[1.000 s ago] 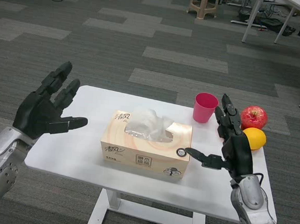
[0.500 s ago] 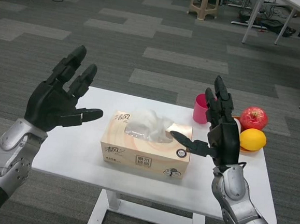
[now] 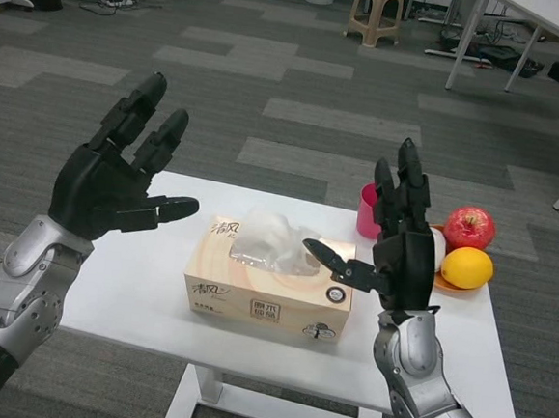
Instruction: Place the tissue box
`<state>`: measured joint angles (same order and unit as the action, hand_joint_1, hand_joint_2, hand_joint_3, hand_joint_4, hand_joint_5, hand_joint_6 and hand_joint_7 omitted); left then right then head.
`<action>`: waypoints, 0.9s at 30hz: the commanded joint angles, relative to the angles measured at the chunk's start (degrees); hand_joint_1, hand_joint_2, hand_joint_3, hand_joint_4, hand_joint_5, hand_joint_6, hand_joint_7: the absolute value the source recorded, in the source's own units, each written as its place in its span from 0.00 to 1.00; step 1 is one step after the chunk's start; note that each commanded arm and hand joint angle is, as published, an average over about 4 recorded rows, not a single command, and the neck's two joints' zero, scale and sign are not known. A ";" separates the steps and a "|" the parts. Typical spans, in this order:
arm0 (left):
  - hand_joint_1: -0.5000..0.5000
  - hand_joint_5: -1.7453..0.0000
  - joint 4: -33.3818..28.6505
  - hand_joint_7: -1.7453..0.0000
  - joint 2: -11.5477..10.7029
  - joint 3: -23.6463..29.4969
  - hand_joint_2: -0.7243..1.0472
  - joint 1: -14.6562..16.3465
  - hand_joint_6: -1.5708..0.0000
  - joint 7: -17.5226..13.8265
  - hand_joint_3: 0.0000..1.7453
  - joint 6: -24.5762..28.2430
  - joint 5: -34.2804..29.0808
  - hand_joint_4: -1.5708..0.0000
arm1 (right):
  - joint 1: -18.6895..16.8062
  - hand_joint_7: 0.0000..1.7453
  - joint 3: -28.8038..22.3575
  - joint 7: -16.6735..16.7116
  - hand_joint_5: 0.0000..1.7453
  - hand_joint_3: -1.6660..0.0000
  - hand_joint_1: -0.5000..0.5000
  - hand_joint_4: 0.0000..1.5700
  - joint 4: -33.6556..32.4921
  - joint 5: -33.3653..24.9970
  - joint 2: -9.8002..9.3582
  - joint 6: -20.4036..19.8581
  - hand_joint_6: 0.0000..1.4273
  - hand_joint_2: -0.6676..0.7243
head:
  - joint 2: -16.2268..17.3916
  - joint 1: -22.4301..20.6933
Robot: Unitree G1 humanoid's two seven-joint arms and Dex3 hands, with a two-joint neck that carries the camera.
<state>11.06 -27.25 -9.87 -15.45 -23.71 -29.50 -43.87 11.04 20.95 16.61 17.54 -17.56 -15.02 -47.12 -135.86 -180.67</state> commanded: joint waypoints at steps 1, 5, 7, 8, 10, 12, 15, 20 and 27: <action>1.00 1.00 -0.29 1.00 0.68 2.33 1.00 -0.72 1.00 0.13 0.05 -0.47 -0.15 1.00 | 1.42 0.04 -1.16 0.35 0.01 0.73 0.21 0.00 0.59 0.36 0.25 -0.86 0.00 0.27 | -0.14 -0.55; 1.00 1.00 -0.07 1.00 1.63 4.18 1.00 -0.72 1.00 0.22 0.05 -0.89 0.27 1.00 | 1.61 0.04 -2.03 -0.06 0.04 0.71 0.21 0.02 0.90 0.36 0.21 -0.78 0.00 0.25 | 0.22 -1.03; 1.00 1.00 -0.01 1.00 1.54 4.42 1.00 -0.72 1.00 0.24 0.05 -0.98 0.34 1.00 | 1.61 0.04 -2.72 -0.61 0.04 0.71 0.21 0.02 0.92 0.31 -0.08 -0.71 0.00 0.23 | 0.23 -1.07; 1.00 1.00 0.01 1.00 1.50 4.55 1.00 -0.72 1.00 0.24 0.05 -1.00 0.40 1.00 | 1.61 0.04 -3.07 -0.88 0.06 0.71 0.21 0.02 0.92 0.29 -0.32 -0.69 0.00 0.23 | 0.11 -0.95; 1.00 1.00 0.06 1.00 1.54 5.03 1.00 -0.72 1.00 0.24 0.05 -1.00 0.84 1.00 | 1.61 0.04 -3.64 -1.01 0.06 0.71 0.21 0.02 0.92 0.25 -1.11 -0.69 0.00 0.23 | -0.58 -0.39; 1.00 1.00 0.10 1.00 1.76 5.56 1.00 -0.72 1.00 0.24 0.05 -1.00 1.33 1.00 | 1.57 0.04 -3.99 -1.05 0.06 0.71 0.21 0.02 0.92 0.20 -1.81 -0.69 0.00 0.23 | -1.35 0.17; 1.00 1.00 0.34 1.00 2.33 6.11 1.00 -0.72 1.00 0.26 0.05 -1.00 1.83 1.00 | 1.55 0.04 -4.21 -1.05 0.06 0.71 0.21 0.02 1.07 0.07 -2.71 -0.62 0.00 0.23 | -2.00 0.28; 1.00 1.00 0.56 1.00 3.58 6.90 1.00 -0.72 1.00 0.55 0.05 -0.91 3.13 1.00 | 1.61 0.04 -4.74 -1.18 0.06 0.71 0.21 0.02 1.86 -0.17 -3.75 -0.60 0.00 0.23 | -1.27 -0.39; 1.00 1.00 0.54 1.00 6.21 9.05 1.00 -0.72 1.00 0.94 0.05 0.32 5.75 1.00 | 1.55 0.04 -7.27 -1.17 0.06 0.71 0.21 0.02 2.15 -0.57 -4.41 -0.60 0.00 0.23 | -0.97 -1.94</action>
